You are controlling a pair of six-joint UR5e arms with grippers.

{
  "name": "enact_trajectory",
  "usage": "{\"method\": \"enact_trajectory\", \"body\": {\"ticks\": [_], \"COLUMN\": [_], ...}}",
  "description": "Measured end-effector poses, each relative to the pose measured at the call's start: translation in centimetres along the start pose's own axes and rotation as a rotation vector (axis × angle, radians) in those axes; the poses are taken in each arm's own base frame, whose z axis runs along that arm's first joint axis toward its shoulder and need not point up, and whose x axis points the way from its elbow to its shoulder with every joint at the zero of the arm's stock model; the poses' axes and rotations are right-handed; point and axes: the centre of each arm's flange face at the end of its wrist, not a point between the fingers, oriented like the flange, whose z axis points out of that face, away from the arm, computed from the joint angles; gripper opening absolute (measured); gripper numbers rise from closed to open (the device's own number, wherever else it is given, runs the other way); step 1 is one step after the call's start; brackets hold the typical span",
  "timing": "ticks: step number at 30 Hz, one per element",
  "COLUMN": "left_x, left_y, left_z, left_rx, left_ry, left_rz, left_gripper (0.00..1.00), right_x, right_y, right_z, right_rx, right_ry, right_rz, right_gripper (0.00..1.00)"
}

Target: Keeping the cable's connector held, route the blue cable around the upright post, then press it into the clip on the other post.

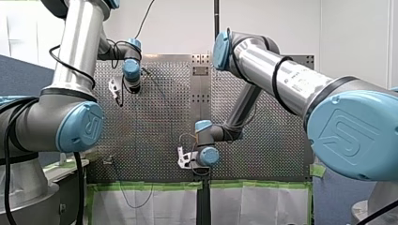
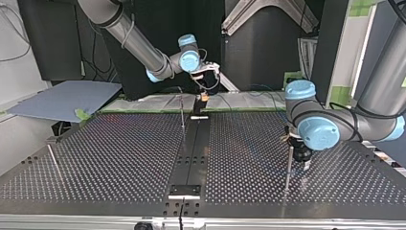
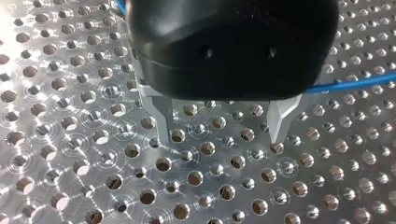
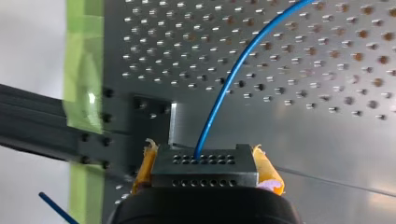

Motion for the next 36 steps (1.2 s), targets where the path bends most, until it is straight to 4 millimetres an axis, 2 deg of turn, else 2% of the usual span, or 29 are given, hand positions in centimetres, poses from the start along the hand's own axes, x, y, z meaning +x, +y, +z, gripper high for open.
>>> {"method": "enact_trajectory", "body": {"ticks": [12,19,22,36], "left_x": [0.0,0.0,-0.1,-0.1], "left_y": [0.0,0.1,0.1,0.2], "left_z": [0.0,0.0,0.0,0.1], "left_rx": [-0.001,-0.003,-0.004,-0.006], "left_ry": [-0.001,-0.002,-0.003,-0.003], "left_rz": [0.003,0.003,0.003,0.005], "left_gripper": [1.00,1.00,1.00,1.00], "right_x": [-6.3,-12.3,-13.9,-17.2], "right_y": [0.7,2.4,3.3,6.4], "right_z": [0.7,-0.4,-1.0,-3.6], "right_rx": [-0.043,-0.086,-0.111,-0.181], "right_ry": [-0.024,-0.075,-0.088,-0.093], "right_rz": [0.009,0.047,0.064,0.088], "right_gripper": [0.00,0.00,0.00,0.00]}}
